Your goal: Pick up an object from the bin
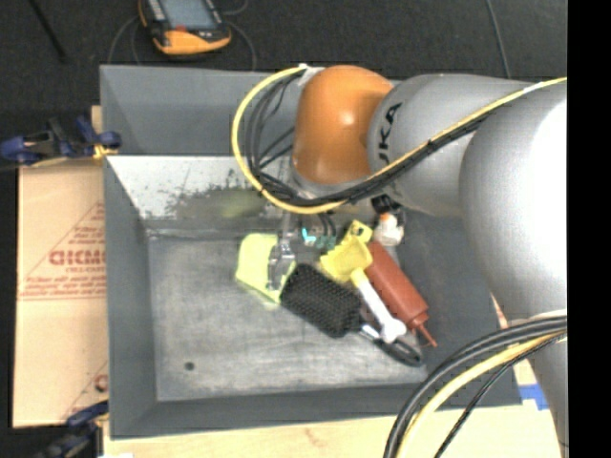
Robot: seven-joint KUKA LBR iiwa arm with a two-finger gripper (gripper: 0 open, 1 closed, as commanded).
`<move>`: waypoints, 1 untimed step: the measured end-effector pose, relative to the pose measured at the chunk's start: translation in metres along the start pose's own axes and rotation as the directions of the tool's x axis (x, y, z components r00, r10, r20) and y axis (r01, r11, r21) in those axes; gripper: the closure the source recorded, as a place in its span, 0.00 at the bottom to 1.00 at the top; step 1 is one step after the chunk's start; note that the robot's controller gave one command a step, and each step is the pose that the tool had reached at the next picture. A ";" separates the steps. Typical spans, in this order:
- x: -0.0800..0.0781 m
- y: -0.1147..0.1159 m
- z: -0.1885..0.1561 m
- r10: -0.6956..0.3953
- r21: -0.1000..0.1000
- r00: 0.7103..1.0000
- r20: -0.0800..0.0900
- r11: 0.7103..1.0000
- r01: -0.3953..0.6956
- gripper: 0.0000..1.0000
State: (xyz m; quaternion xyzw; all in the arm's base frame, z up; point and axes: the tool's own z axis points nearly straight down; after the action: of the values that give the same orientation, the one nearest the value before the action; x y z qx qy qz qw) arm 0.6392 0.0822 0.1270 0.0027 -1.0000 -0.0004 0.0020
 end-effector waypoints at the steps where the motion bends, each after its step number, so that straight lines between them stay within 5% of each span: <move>1: -0.002 0.000 -0.005 0.001 -0.001 1.000 0.008 1.000 -0.001 0.00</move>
Offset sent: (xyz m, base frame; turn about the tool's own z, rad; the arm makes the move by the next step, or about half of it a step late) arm -0.0028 -0.0073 -0.0504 0.2764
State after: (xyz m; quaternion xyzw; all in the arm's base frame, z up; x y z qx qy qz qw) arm 0.6411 0.0821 0.1320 0.0022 -1.0000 -0.0008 -0.0019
